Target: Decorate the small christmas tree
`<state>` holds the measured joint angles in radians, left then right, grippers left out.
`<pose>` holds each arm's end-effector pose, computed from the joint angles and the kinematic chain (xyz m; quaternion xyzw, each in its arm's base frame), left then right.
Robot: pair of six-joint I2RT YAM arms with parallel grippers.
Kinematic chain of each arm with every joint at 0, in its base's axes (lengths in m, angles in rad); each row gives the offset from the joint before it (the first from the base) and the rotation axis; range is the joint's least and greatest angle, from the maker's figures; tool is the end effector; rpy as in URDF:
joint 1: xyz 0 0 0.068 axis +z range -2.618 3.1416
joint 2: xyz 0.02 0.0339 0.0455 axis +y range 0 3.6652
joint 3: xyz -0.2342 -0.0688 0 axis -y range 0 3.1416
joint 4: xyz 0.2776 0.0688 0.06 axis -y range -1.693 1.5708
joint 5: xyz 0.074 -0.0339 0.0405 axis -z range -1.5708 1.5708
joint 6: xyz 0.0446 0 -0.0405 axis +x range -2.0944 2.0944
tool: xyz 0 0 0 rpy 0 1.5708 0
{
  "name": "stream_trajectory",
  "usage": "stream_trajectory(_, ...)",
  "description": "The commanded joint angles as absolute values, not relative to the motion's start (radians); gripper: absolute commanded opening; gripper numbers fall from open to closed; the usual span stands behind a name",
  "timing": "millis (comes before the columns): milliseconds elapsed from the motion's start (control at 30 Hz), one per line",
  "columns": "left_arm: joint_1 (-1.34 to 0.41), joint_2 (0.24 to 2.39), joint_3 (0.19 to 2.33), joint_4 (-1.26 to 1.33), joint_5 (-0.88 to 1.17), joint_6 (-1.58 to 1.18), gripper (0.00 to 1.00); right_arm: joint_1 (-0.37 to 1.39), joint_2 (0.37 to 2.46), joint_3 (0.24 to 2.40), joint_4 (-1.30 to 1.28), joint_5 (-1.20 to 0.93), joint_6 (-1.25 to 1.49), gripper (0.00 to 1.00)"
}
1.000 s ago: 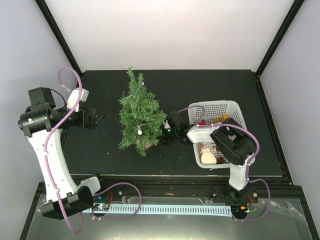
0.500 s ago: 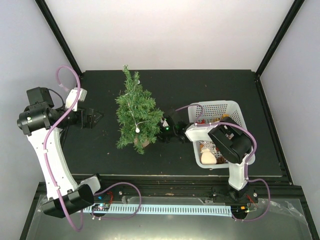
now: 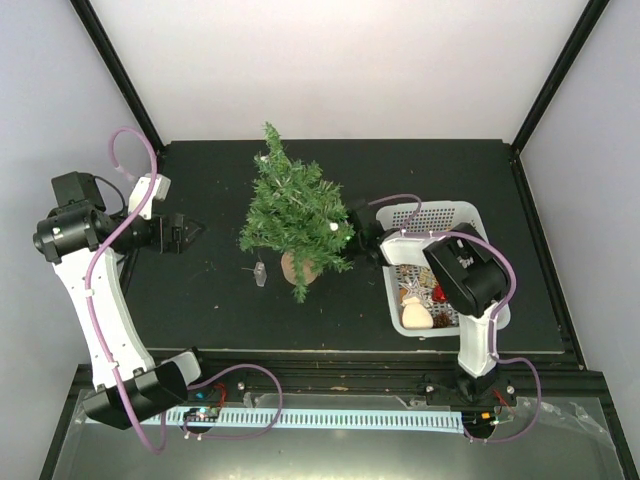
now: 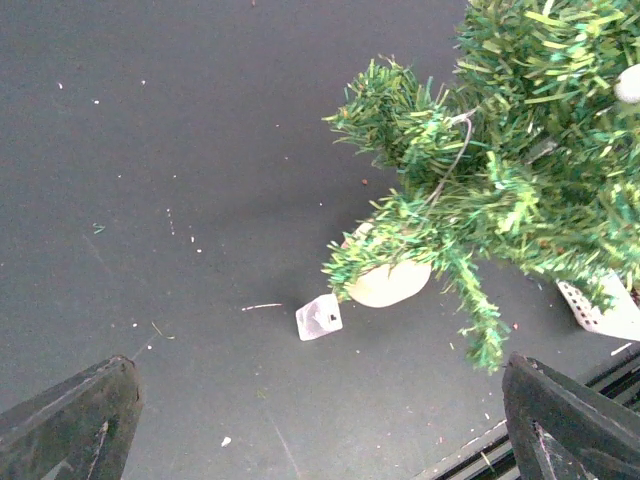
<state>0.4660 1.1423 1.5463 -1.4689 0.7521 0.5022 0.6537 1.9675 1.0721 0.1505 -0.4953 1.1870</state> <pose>0.1977 0.0653 0.3976 0.1082 0.8987 -0.2064 0.3715 0.3159 0.2687 0.0736 0.1391 0.8825 0.4456 0.0569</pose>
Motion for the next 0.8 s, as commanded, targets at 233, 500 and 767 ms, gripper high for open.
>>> stream_trajectory(233,0.482,1.172,1.526,-1.44,0.79,0.532,0.98,0.573,2.007,1.169,0.024,-0.447,1.081,0.26)
stream_trajectory(500,0.485,1.187,1.535,-1.43,0.81,0.561,0.99,0.547,1.933,1.156,0.007,-0.428,1.03,0.28)
stream_trajectory(767,0.485,1.184,1.522,-1.431,0.816,0.575,0.99,0.445,1.851,1.211,-0.023,-0.485,0.973,0.35)
